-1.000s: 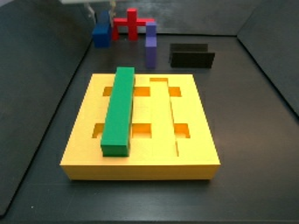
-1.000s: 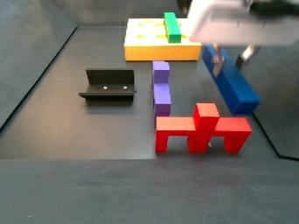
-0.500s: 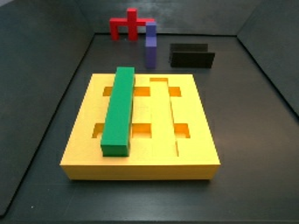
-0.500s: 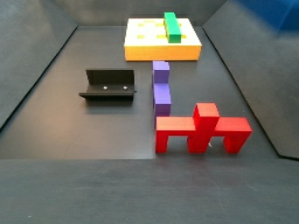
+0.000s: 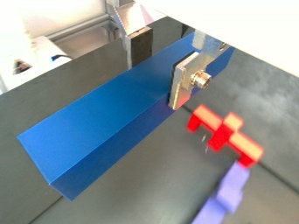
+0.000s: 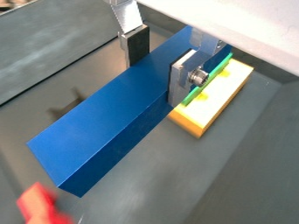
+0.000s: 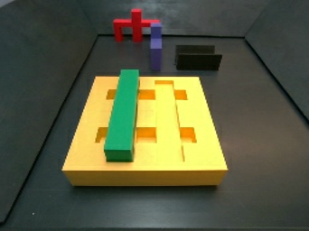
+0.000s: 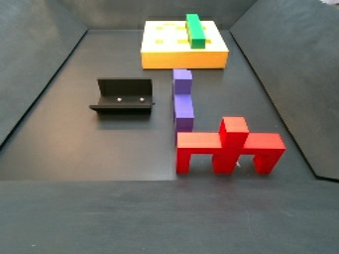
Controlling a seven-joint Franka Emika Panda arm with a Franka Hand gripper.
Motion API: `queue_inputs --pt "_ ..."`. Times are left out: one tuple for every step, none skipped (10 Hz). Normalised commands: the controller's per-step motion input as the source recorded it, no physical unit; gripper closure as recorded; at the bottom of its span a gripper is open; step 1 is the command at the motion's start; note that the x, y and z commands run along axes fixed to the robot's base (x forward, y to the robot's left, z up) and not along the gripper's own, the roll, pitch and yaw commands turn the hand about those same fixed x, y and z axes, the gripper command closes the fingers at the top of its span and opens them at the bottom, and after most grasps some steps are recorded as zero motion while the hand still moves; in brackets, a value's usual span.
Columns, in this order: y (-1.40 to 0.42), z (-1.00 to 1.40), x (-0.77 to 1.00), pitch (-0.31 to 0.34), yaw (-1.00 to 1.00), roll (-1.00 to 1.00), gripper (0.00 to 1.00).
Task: Pick up the blue object. Move up. Move to above the board. Insert the blue object.
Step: Move to above the board.
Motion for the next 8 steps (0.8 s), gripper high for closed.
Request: queue_inputs --pt "-1.40 0.16 0.72 0.363 -0.11 -0.05 1.00" --pt "-1.40 0.16 0.71 0.277 -0.06 -0.03 1.00" --pt "-1.40 0.17 0.70 0.189 -0.02 0.01 1.00" --pt "-1.40 0.17 0.73 0.159 -0.01 -0.01 1.00" --pt "-1.40 0.18 0.75 0.161 -0.01 0.00 1.00" --pt "-1.40 0.18 0.78 0.166 0.00 0.00 1.00" --pt "-0.86 0.12 0.52 0.177 0.01 0.02 1.00" --pt "-0.61 0.10 0.40 0.164 0.00 0.03 1.00"
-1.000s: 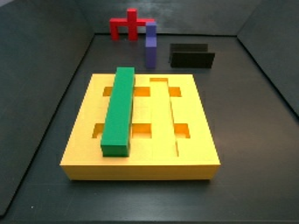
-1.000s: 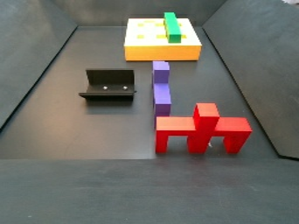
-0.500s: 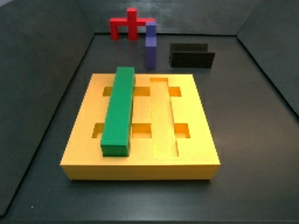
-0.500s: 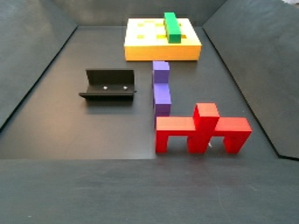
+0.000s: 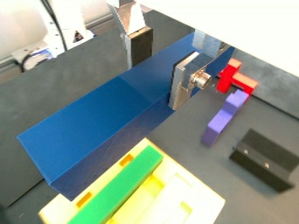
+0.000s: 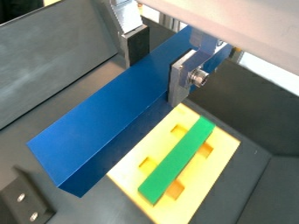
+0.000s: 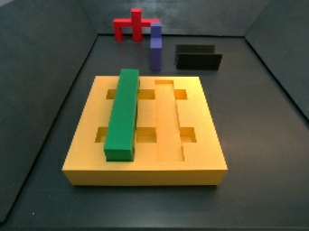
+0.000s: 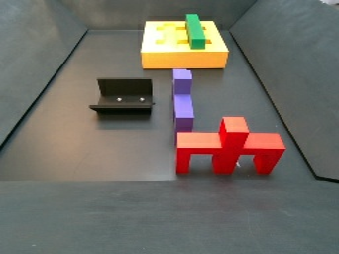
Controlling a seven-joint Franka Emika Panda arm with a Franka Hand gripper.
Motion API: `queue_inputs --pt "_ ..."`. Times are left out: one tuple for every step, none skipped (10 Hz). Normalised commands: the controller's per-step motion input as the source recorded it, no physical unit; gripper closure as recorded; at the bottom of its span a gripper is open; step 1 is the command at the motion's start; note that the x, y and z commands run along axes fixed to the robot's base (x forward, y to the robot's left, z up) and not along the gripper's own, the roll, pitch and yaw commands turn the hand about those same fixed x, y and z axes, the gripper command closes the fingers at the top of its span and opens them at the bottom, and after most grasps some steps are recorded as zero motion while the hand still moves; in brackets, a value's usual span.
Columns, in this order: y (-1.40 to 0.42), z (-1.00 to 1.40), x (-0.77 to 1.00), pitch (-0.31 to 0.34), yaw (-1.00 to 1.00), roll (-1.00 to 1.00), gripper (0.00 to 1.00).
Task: Pick up the blue object. Move up. Move to above the board. Insert the blue object.
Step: Move to above the board, then insert the blue object.
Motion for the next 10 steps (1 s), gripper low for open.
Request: queue_inputs --pt "-0.30 0.06 0.20 0.100 0.01 0.04 1.00" --pt "0.00 0.00 0.04 0.000 0.00 0.00 1.00" --pt "0.00 -0.06 0.11 0.000 -0.03 0.00 1.00" --pt "-0.05 -0.79 0.21 -0.133 -0.07 0.00 1.00" --pt "-0.21 -0.82 0.14 -0.177 0.00 0.13 1.00" --pt "-0.32 -0.81 0.11 -0.147 0.16 0.17 1.00" --pt "-0.28 -0.81 0.07 -0.139 0.21 0.18 1.00" --pt "-0.29 -0.82 0.06 -0.139 0.23 0.17 1.00" --pt "-0.47 -0.87 0.13 -0.153 0.13 0.11 1.00" --pt "-0.24 -0.97 0.22 -0.130 0.13 0.05 1.00"
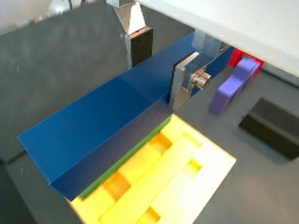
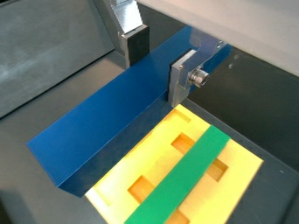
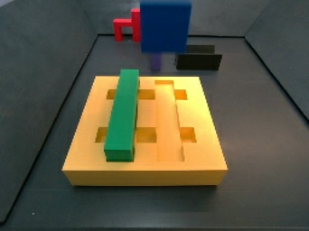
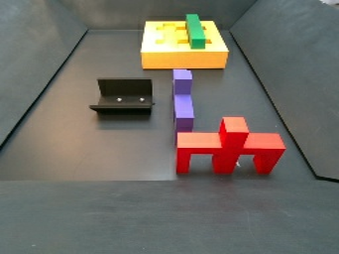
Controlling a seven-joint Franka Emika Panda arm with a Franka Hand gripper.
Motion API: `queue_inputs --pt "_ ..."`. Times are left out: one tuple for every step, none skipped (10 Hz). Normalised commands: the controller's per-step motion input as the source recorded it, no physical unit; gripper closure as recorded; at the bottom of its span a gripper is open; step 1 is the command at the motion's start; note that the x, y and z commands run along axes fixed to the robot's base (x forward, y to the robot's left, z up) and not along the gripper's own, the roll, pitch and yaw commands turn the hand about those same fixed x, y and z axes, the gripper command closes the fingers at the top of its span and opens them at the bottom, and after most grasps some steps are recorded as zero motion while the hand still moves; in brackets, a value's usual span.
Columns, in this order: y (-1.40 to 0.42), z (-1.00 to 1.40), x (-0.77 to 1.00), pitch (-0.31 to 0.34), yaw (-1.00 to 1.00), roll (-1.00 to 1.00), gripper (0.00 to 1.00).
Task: Pick up the blue object. Move up. Move to above the board. Insert the blue object.
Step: Insert the blue object.
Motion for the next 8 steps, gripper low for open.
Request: queue_inputs --pt "-0.07 -1.00 0.23 -0.106 0.09 0.00 1.00" --pt "-0.04 -1.00 0.23 -0.097 0.09 0.00 1.00" --pt "0.00 -1.00 0.24 -0.091 0.09 0.02 1.00" --pt "0.00 -0.99 0.21 -0.106 0.05 0.05 1.00" --pt "0.00 -0.87 0.20 -0.074 0.01 0.17 1.00" --pt "0.00 -0.82 0.17 -0.080 0.05 0.19 1.00" --pt "0.00 -0.83 0.16 -0.081 0.05 0.19 1.00" --pt "0.00 -0.78 0.19 -0.080 0.04 0.21 1.00"
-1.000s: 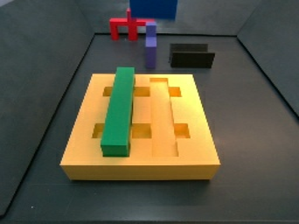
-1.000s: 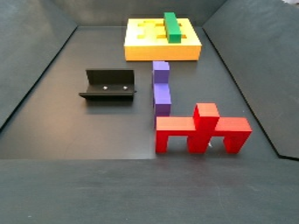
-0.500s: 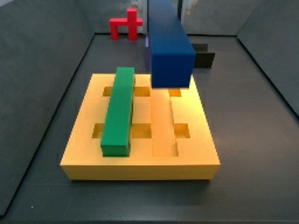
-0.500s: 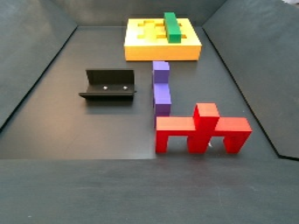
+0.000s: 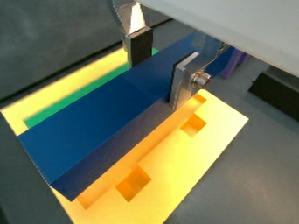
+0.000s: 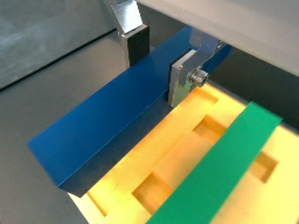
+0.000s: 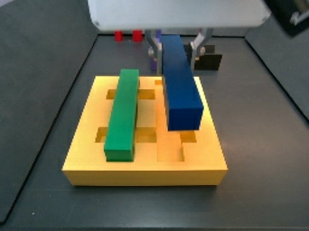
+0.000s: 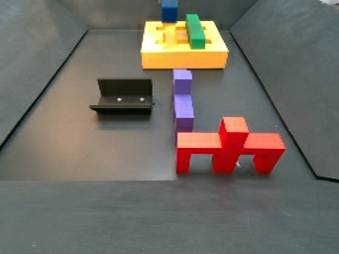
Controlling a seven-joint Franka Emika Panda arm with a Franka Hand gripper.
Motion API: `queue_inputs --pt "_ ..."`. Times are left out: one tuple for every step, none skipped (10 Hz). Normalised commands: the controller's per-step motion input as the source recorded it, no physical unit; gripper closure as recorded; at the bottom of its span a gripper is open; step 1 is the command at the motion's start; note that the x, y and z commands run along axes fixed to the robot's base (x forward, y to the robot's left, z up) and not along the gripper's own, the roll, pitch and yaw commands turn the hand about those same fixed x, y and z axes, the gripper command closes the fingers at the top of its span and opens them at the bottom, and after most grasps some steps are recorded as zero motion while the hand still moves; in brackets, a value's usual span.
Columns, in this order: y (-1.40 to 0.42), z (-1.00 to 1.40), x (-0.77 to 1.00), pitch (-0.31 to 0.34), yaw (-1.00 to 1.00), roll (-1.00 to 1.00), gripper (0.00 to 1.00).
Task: Pick up the blue object. Move up. Move to above the board. Insert the blue object.
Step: Insert the blue object.
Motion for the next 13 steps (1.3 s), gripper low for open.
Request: queue_inputs --pt "0.00 -0.80 0.06 -0.091 0.05 0.21 1.00" --pt "0.00 -0.79 -0.05 -0.170 0.05 0.17 1.00" --pt "0.00 -0.77 -0.16 -0.193 0.00 0.15 1.00" --pt "0.00 -0.65 -0.18 -0.171 0.00 0.12 1.00" --pt "0.00 -0.53 -0.16 -0.137 0.00 0.09 1.00" --pt "-0.08 -0.34 -0.05 -0.060 0.06 0.01 1.00" --pt "-0.01 -0.31 0.00 -0.013 0.06 0.00 1.00" --pt "-0.06 -0.27 0.12 0.000 0.01 0.00 1.00" --pt "-0.05 -0.33 0.23 0.000 0.00 0.00 1.00" --pt "0.00 -0.38 0.32 0.000 -0.10 0.00 1.00" --pt "0.00 -0.35 0.28 0.000 -0.11 0.00 1.00" --pt "0.00 -0.37 0.16 0.000 -0.07 0.00 1.00" --pt "0.00 -0.31 0.11 0.000 -0.09 0.00 1.00"
